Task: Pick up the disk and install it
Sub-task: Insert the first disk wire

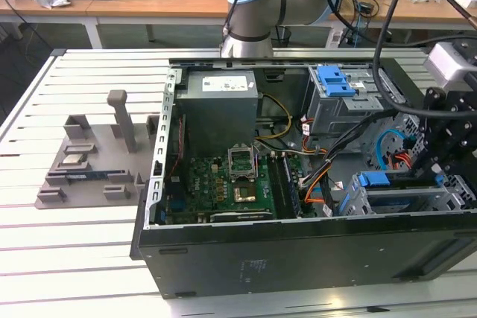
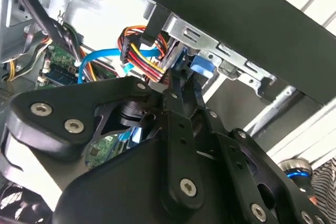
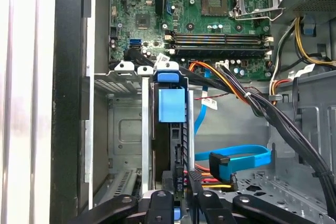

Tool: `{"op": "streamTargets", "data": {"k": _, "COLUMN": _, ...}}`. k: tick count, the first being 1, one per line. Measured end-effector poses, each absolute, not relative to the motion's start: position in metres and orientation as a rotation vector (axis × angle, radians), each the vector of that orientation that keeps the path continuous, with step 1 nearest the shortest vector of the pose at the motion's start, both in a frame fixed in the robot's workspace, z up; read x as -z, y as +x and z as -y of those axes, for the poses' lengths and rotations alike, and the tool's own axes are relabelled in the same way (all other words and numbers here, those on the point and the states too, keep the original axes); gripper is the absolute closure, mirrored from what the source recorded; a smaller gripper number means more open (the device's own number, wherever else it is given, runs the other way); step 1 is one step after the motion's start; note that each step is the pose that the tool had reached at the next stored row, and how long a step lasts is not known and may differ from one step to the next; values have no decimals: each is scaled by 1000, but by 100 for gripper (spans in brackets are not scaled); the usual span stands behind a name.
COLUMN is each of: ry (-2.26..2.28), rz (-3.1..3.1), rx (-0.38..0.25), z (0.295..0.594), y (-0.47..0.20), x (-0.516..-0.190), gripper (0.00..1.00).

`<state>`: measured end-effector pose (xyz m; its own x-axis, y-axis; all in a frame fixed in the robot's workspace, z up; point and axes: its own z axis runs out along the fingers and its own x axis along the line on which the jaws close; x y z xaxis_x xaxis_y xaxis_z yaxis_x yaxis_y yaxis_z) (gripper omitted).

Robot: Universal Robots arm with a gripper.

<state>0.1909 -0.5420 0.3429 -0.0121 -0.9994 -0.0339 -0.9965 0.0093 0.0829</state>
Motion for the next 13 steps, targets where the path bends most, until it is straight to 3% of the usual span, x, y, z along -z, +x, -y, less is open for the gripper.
{"op": "streamTargets", "data": {"k": 5, "ry": 2184, "rz": 2207, "rx": 129, "z": 539, "y": 191, "x": -372, "gripper": 76}}
{"op": "streamTargets", "data": {"k": 9, "ry": 2183, "rz": 2207, "rx": 129, "z": 538, "y": 191, "x": -390, "gripper": 89}}
{"op": "streamTargets", "data": {"k": 13, "ry": 2184, "rz": 2207, "rx": 129, "z": 538, "y": 191, "x": -410, "gripper": 89}}
